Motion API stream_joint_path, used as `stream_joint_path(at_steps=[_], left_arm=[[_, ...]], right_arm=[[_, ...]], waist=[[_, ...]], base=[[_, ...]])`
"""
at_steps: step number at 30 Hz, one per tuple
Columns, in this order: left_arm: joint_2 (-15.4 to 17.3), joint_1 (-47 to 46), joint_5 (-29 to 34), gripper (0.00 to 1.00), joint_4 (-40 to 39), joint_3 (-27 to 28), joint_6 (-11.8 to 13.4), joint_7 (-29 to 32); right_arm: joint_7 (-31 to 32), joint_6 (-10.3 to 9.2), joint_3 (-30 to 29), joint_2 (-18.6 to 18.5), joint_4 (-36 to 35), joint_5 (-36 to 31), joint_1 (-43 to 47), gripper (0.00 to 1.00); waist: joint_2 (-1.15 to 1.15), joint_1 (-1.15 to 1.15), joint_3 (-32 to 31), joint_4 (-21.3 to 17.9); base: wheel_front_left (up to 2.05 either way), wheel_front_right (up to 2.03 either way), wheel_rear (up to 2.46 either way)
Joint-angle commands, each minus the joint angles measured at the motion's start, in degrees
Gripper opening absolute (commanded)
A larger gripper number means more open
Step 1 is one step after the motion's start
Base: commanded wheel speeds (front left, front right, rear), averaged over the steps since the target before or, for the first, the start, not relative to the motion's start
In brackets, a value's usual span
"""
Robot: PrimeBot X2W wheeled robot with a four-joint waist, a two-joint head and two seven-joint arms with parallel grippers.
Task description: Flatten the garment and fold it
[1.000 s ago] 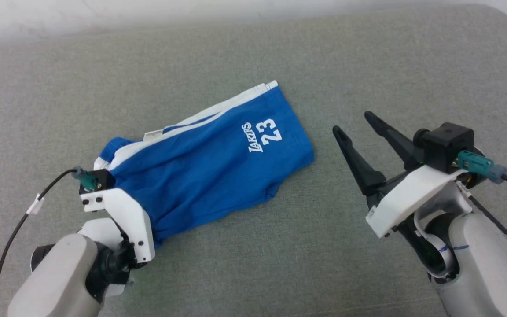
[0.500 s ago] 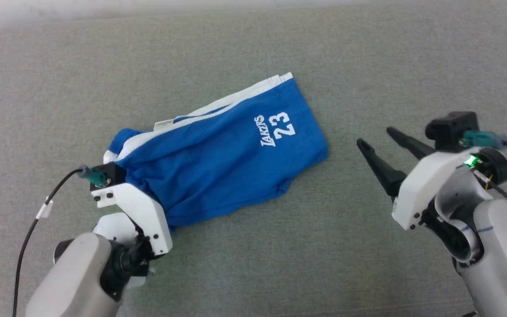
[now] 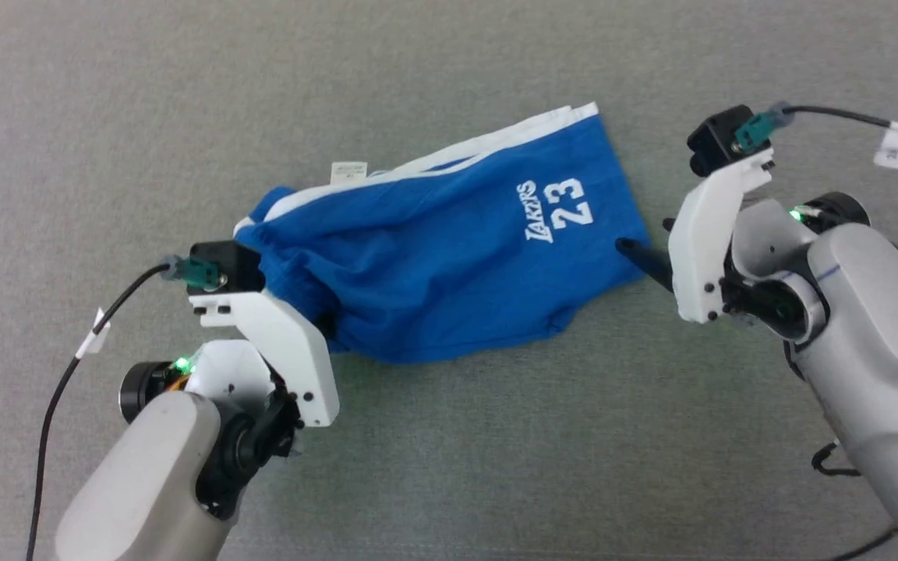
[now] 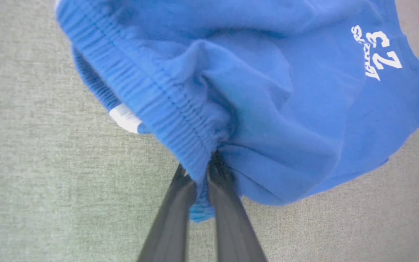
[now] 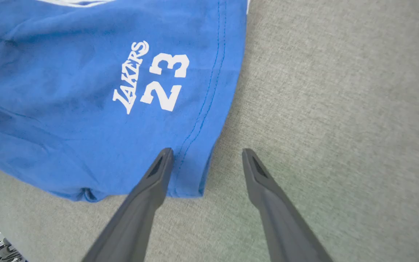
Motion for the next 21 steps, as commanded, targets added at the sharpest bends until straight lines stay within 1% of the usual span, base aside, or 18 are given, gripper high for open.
stream_joint_path(at_steps=[1,2,4,7,8,9,10,11,13,17,21], left_arm=[[0.02,-1.15,0.73,0.0,-0.5,-0.28,-0.55,-0.58],[0.02,-1.15,0.73,0.0,-0.5,-0.28,-0.55,-0.58],[-0.02,-1.41,0.91,0.0,-0.76,-0.42,-0.79,-0.96],[0.0,-1.35,1.08,0.0,-0.87,-0.7,-1.12,-1.39],[0.01,-1.28,1.09,0.0,-0.83,-0.77,-1.2,-1.5],[0.03,-1.15,1.05,0.0,-0.75,-0.79,-1.25,-1.59],[0.1,-1.01,1.04,0.0,-0.66,-0.84,-1.28,-1.62],[0.18,-0.89,1.05,0.0,-0.59,-0.89,-1.31,-1.63],[0.34,-0.58,0.94,0.0,-0.46,-1.07,-1.56,-1.69],[0.56,-0.28,0.94,0.0,-0.34,-1.29,-1.89,-1.87],[1.05,0.13,0.95,0.0,-0.49,-1.55,-2.31,-1.93]], right_arm=[[0.6,-0.1,1.1,0.61,2.87,0.43,-1.92,1.0],[0.6,-0.1,1.1,0.61,2.87,0.43,-1.92,1.0],[1.78,-0.1,2.56,1.2,6.17,0.58,-3.29,1.0],[5.47,-0.1,6.01,1.98,10.12,1.57,-3.78,1.0],[6.93,-0.1,7.23,2.12,10.91,2.17,-3.68,0.95],[8.14,-0.1,8.11,2.3,11.52,3.03,-3.51,0.35],[9.16,-0.1,8.87,2.42,11.93,3.86,-3.35,0.0],[9.88,-0.1,9.65,2.37,12.14,4.56,-3.26,0.0],[9.26,-0.1,11.19,1.81,12.03,6.29,-3.59,0.0],[7.25,-0.1,11.96,1.08,11.23,8.18,-4.39,0.0],[4.11,-0.1,12.6,-0.54,9.37,10.91,-4.75,0.0]], waist=[[0.0,-0.02,2.75,2.42],[0.0,-0.02,2.75,2.42],[0.0,-0.02,3.47,2.86],[0.0,-0.02,3.83,3.24],[0.0,-0.02,3.82,3.32],[0.0,-0.02,3.75,3.35],[0.0,-0.02,3.65,3.3],[0.0,-0.02,3.53,3.26],[0.0,-0.02,2.93,2.95],[0.0,-0.02,1.87,2.5],[0.0,-0.02,-0.71,1.7]], base=[[0.0,0.0,0.0],[0.0,0.0,0.0],[0.0,0.0,0.0],[0.0,0.0,0.0],[0.0,0.0,0.0],[0.0,0.0,0.0],[0.0,0.0,0.0],[0.0,0.0,0.0],[0.0,0.0,0.0],[0.0,0.0,0.0],[0.0,0.0,0.0]])
